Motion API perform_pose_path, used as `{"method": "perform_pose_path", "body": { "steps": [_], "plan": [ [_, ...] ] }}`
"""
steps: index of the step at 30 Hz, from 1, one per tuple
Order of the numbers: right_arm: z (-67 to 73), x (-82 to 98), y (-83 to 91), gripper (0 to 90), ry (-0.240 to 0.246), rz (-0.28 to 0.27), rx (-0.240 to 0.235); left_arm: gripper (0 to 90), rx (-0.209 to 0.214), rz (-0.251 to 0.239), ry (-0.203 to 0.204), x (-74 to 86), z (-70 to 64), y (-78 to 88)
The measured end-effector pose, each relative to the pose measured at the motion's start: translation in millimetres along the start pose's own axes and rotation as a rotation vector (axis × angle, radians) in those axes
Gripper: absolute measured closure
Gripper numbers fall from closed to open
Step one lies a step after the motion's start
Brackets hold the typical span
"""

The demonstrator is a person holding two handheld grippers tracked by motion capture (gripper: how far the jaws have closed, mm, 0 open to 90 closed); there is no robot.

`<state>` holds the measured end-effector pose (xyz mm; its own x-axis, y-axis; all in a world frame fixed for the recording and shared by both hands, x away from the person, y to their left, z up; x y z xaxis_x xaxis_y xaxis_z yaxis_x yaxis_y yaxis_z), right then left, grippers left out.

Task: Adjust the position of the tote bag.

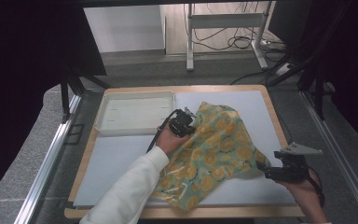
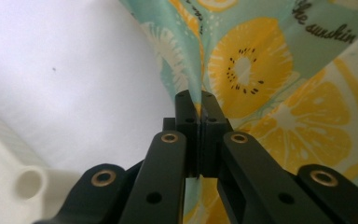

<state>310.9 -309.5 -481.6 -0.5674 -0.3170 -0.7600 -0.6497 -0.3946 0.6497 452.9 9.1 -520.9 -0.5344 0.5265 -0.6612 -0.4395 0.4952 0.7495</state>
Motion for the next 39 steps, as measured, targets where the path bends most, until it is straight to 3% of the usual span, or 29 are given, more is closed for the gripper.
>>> {"method": "perform_pose_path", "body": {
  "steps": [11, 21, 39],
  "plan": [
    [4.1, -3.8, 7.9, 22.8, 0.022, 0.002, 0.004, 89.7, 0.021, -0.029, 0.011, -1.3, 2.8, 16.6],
    [9.1, -3.3, 7.5, 23.4, 0.061, 0.089, 0.024, 89.6, 0.028, -0.050, -0.008, -2.2, -2.0, 29.0],
    [8.4, -11.5, -23.6, 12.0, 0.065, 0.178, 0.042, 89.7, 0.035, -0.042, -0.002, -0.5, 0.0, 28.0]
  ]
}}
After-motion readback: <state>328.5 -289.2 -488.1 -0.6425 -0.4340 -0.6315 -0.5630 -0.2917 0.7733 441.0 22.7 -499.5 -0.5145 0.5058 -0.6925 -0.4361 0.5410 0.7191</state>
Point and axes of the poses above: each handheld gripper's, and its own axes: y roughly backward along the jaws, x roughly out of its underside, z roughly to its left, the point moved 4 cm from there along -y, roughly forward along the jaws
